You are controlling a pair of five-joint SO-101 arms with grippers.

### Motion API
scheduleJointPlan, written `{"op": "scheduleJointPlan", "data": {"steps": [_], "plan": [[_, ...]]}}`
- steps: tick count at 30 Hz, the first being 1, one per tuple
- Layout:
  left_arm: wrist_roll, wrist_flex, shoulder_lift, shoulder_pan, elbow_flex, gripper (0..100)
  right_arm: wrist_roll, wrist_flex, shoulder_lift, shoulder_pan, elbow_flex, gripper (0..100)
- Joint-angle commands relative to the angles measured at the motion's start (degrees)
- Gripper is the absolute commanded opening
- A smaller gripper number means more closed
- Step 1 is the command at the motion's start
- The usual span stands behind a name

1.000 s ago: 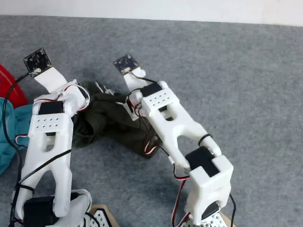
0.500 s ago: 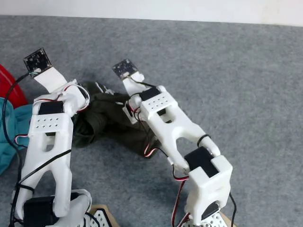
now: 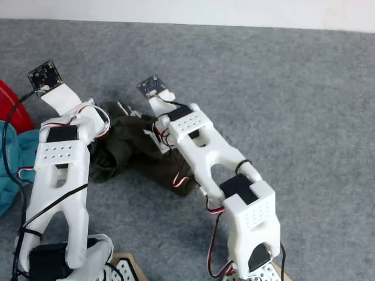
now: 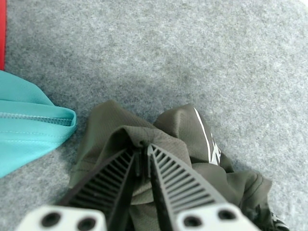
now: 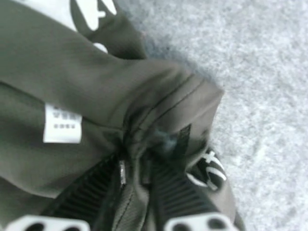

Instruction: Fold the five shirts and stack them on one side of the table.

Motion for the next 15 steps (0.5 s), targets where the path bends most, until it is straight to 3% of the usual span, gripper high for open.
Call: {"op": "scheduleJointPlan", "data": {"steps": [1,15], "plan": [[0.7,-1.0,-0.3,-0.7,-0.2,1,0.6,0.5,-0.5,1.0,-3.0,0.5],[0.5,-1.0,-0.3,-0.4,-0.1,1,0.5,0.9,-13.3,11.8,0.0,0.5]]}}
